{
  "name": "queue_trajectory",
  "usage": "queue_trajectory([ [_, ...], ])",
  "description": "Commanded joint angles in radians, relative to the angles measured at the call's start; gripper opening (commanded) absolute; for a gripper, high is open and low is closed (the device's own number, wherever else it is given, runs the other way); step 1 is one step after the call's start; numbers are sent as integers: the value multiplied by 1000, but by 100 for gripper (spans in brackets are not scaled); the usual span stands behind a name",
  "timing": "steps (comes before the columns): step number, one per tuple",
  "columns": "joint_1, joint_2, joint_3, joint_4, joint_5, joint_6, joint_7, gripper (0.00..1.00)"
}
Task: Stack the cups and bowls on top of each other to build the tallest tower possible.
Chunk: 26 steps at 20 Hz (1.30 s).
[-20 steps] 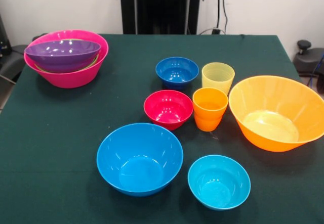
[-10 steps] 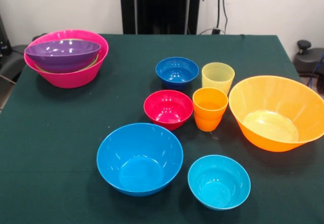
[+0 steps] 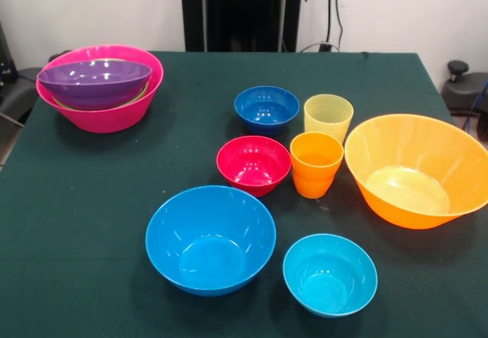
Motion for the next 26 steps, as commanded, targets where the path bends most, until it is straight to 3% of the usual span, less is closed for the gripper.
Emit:
queue_trajectory([
  [1,89,97,-146,61,-80,-112,296,100],
  [5,113,127,-205,61,-131,-161,315,100],
  [14,102,143,-235,78,-175,-202,320,100],
  [18,127,266,-359,-51,-303,-168,289,100],
  [20,173,350,-433,-136,-370,-155,296,100],
  [22,266,437,-535,-235,-458,-144,351,100],
  [26,439,591,-713,-370,-527,-223,430,100],
])
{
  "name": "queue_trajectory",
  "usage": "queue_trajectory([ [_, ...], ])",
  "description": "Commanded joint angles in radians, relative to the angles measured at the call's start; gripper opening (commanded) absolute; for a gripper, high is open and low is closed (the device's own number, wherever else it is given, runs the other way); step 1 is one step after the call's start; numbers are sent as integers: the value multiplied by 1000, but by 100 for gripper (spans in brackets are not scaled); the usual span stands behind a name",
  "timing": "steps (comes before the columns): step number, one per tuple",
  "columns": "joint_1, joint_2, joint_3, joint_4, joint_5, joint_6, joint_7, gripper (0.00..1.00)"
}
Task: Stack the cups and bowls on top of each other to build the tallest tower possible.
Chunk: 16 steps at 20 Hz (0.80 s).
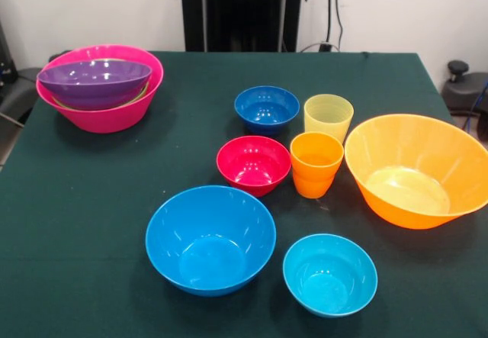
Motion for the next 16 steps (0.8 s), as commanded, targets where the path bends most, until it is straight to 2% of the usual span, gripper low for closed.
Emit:
queue_trajectory([
  [1,242,315,-298,-281,-159,-96,330,100],
  [2,260,357,-322,-302,-168,-126,329,100],
  [6,256,489,-346,-341,-181,-255,310,100],
  [12,252,528,-353,-359,-211,-300,293,100],
  [16,203,528,-322,-350,-261,-318,266,100],
])
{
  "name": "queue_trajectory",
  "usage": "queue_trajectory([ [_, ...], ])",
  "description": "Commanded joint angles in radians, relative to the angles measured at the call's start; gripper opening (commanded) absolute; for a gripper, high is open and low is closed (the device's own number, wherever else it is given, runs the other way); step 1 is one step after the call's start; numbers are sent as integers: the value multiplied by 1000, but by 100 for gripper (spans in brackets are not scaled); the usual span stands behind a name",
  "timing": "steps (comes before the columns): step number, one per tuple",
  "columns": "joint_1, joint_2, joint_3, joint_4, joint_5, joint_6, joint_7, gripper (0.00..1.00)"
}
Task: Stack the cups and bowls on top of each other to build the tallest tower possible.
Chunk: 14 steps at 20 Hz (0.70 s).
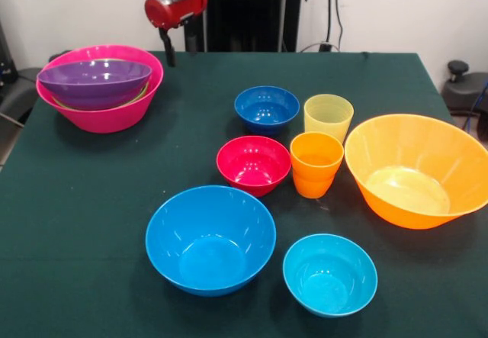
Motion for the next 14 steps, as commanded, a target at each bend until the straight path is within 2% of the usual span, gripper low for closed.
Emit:
queue_trajectory([
  [1,-15,87,-14,-91,-114,-41,152,100],
  [6,-49,71,20,-73,-155,-50,153,100],
  [9,-53,19,58,-48,-131,13,162,100],
  [10,-41,2,60,-49,-110,46,165,100],
  [14,117,22,-25,-131,10,86,252,100],
])
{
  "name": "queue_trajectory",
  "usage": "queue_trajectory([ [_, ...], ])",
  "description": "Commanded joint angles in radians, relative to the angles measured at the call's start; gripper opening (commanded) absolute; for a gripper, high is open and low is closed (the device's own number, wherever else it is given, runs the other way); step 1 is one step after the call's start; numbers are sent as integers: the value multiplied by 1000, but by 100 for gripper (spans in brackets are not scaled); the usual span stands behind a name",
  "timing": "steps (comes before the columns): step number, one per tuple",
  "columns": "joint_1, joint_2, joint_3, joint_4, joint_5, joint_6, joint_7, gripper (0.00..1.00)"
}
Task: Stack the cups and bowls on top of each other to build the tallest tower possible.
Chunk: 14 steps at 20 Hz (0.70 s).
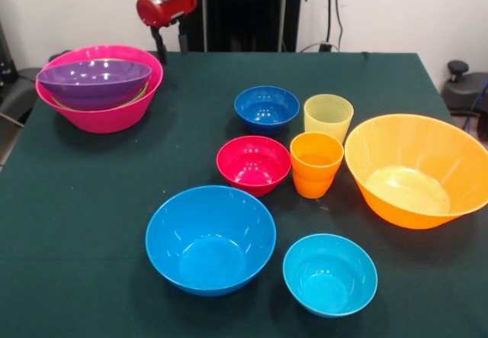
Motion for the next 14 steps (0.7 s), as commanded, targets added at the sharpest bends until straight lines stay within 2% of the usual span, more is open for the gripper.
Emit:
queue_trajectory([
  [1,177,-2,0,-137,122,101,274,100],
  [5,249,-21,0,-186,250,161,311,100],
  [8,303,-39,-18,-213,320,205,324,100],
  [10,344,-46,-41,-229,348,228,329,100],
  [14,382,-52,-60,-244,369,252,332,100],
])
